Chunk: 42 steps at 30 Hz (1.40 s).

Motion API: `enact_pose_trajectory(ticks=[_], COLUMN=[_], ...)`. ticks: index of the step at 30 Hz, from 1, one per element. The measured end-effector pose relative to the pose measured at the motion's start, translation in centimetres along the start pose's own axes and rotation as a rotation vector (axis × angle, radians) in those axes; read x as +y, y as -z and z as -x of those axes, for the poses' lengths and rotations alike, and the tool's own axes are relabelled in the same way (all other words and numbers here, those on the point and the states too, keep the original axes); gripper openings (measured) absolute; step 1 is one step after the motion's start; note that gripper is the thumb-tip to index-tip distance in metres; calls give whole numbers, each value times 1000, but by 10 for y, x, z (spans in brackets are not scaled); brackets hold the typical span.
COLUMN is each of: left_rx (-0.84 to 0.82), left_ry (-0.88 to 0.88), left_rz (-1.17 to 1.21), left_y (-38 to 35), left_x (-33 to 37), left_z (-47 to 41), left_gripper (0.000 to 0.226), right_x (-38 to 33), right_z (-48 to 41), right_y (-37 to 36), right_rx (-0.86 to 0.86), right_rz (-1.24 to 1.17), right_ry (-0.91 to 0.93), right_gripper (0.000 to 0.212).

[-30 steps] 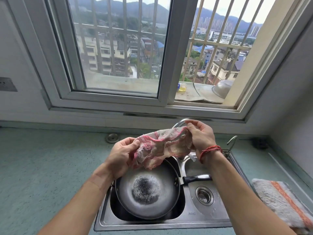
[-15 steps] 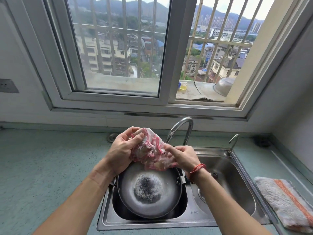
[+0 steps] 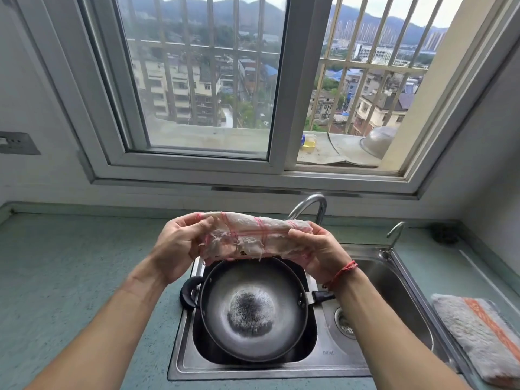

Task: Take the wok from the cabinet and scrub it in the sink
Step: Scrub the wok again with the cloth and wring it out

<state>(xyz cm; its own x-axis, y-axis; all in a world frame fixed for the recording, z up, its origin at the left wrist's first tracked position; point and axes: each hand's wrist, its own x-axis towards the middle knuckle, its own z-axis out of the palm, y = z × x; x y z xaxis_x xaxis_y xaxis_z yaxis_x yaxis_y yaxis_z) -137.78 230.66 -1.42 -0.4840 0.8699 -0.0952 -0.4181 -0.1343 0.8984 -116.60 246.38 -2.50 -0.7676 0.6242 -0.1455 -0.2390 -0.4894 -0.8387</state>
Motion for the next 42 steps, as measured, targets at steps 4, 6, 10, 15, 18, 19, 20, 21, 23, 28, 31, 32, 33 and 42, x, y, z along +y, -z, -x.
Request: enact_pose_trajectory(ticks=[4, 6, 10, 15, 18, 19, 20, 21, 23, 28, 31, 32, 33, 42], left_rx=[-20, -35, -33, -89, -90, -93, -104, -116, -83, -54, -67, -72, -75, -28], left_ry=[3, 17, 25, 62, 71, 72, 73, 82, 122, 171, 197, 198, 196, 192], left_rz=[9, 7, 39, -36, -30, -31, -29, -30, -17, -67, -63, -55, -46, -171], left_y=[-4, -3, -6, 2, 5, 6, 6, 7, 7, 9, 11, 11, 11, 21], left_x=[-2, -2, -4, -5, -7, -7, -8, -9, -13, -15, -13, -13, -13, -17], left_z=[-3, -4, -3, -3, -3, -3, -3, -2, -1, 1, 3, 4, 4, 6], left_gripper=[19, 28, 19, 9, 17, 17, 22, 32, 45, 15, 10, 9, 9, 19], right_x=[2, 3, 5, 8, 8, 10, 12, 15, 21, 24, 29, 32, 35, 36], right_z=[-5, -6, -9, -6, -3, -3, -2, -2, -1, 3, 3, 3, 3, 4], right_y=[0, 0, 4, 10, 15, 15, 15, 16, 16, 21, 26, 27, 27, 18], right_rx=[-12, -42, 38, 61, 27, 25, 30, 28, 12, -117, -195, -199, -176, -8], right_rz=[-9, -12, 25, 264, 216, 180, 164, 182, 256, 323, 241, 206, 173, 322], right_ry=[1, -30, -47, -260, -331, -331, -336, -353, -413, -423, -390, -406, -428, -421], right_gripper=[65, 68, 71, 45, 27, 23, 25, 30, 42, 61, 55, 51, 47, 10])
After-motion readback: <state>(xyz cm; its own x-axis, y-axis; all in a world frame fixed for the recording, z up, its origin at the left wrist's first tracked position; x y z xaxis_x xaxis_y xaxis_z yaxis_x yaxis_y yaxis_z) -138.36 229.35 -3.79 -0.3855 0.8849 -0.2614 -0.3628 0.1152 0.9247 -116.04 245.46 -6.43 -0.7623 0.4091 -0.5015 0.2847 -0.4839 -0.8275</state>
